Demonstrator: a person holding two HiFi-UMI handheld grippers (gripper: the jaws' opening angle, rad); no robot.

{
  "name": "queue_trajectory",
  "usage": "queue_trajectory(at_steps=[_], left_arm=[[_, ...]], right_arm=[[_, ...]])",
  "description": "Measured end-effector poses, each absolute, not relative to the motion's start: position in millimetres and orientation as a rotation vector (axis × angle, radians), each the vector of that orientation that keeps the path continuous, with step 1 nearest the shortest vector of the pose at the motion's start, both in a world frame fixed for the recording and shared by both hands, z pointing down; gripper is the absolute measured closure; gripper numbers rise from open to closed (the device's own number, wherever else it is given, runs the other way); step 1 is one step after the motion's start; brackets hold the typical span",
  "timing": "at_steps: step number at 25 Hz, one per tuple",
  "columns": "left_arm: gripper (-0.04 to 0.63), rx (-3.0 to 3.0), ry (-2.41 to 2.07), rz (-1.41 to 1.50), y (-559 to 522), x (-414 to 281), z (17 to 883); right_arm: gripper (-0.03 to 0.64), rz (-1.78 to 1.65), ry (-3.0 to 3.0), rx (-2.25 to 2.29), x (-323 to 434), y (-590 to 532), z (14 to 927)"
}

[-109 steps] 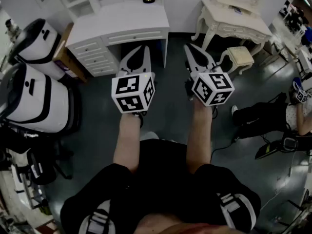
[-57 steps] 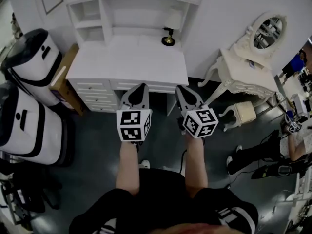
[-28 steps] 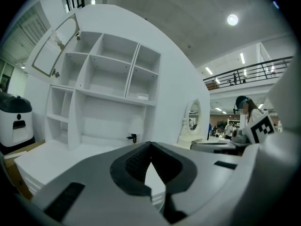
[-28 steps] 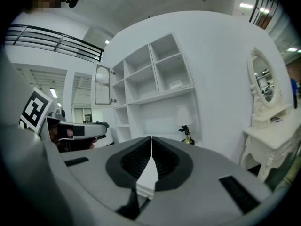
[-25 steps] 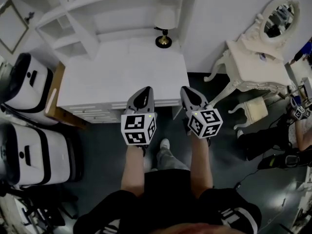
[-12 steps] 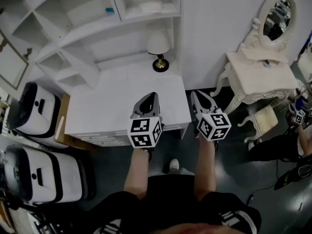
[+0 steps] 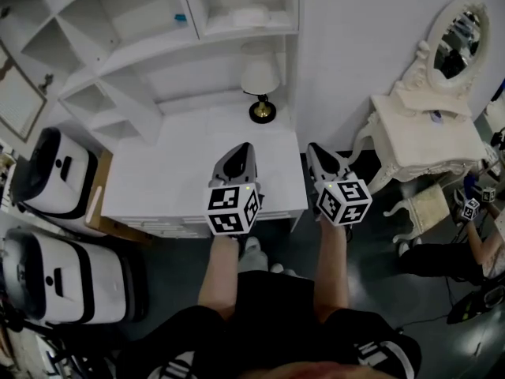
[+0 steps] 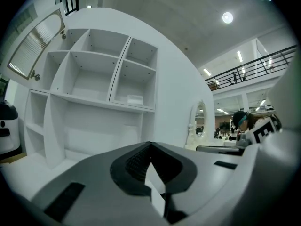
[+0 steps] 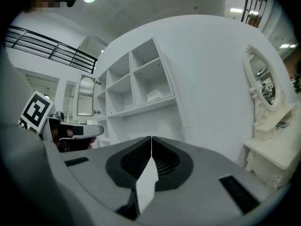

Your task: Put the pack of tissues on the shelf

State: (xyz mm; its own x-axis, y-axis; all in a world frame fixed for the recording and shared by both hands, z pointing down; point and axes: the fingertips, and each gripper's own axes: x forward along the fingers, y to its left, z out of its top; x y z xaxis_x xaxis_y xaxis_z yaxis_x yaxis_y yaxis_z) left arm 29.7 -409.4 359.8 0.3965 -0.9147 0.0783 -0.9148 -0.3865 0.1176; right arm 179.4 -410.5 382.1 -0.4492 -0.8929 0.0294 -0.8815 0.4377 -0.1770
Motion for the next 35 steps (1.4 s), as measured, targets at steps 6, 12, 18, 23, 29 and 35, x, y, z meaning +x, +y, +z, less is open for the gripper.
queue_trajectory(at_steps=[6, 12, 18, 23, 29, 35], left_arm=[[0.584, 2.460, -1.673, 0.014, -443, 14, 372], [0.584, 2.440, -1.709, -0.032, -478, -5, 363], [0.584, 2.472, -1.691, -0.054, -533, -15, 357], [0.586, 2.474, -1.676, -0.117, -568, -21, 341], [0.584, 2.467, -1.667, -0.141, -619, -47, 344], [0.584, 2.438, -1.706, -0.170, -655, -82, 343]], right_arm=[[0.595, -0.247, 2.638, -1.592, 168, -441, 385], [0.595, -0.163, 2.626, -1.653, 171, -473, 370], [0.594, -0.060, 2.690, -1.569, 127, -525, 354], [0.592, 0.034, 2.758, -1.511, 101, -558, 327], [0.515, 0.148, 2.776, -1.493, 71, -615, 293], [0.515, 0.299, 2.716, -1.569, 64, -661, 247]])
